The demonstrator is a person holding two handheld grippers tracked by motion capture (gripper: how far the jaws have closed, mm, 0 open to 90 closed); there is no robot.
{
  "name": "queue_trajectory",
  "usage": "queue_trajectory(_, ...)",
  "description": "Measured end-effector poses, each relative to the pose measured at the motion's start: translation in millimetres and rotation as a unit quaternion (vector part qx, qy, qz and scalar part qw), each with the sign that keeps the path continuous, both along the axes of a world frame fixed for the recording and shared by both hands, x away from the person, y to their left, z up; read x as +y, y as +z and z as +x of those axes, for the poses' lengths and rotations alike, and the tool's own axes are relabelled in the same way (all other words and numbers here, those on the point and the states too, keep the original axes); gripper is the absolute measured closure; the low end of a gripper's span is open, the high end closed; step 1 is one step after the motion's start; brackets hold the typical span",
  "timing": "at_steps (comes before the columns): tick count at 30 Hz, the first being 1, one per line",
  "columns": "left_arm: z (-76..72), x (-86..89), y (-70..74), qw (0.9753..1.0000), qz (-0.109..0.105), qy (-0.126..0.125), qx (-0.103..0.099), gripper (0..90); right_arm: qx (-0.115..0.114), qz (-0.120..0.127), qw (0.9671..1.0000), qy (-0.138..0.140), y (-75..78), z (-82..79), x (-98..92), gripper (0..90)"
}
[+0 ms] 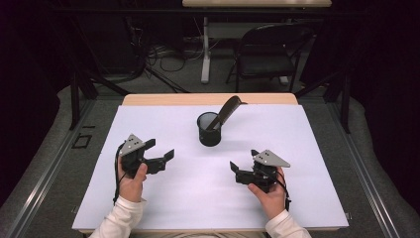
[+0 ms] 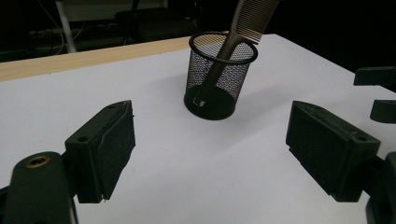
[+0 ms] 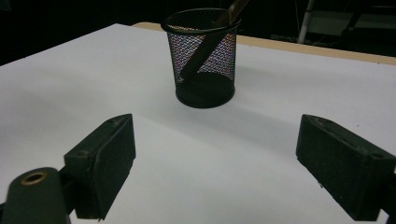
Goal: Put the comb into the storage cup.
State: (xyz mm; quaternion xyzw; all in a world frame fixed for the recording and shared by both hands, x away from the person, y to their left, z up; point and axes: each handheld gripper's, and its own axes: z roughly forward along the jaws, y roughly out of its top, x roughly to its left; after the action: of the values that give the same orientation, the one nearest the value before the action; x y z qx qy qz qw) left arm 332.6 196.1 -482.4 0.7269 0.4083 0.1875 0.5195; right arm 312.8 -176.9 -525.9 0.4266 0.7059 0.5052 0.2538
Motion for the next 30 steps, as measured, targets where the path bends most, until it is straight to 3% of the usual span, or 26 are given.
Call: queue_trajectory(30, 3.2, 1.6, -0.6, 1.0, -0.004, 0.003, 0.003, 15.9, 0.014, -0.011, 0.9998, -0.009, -5.7, 2.6, -3.9, 12.2)
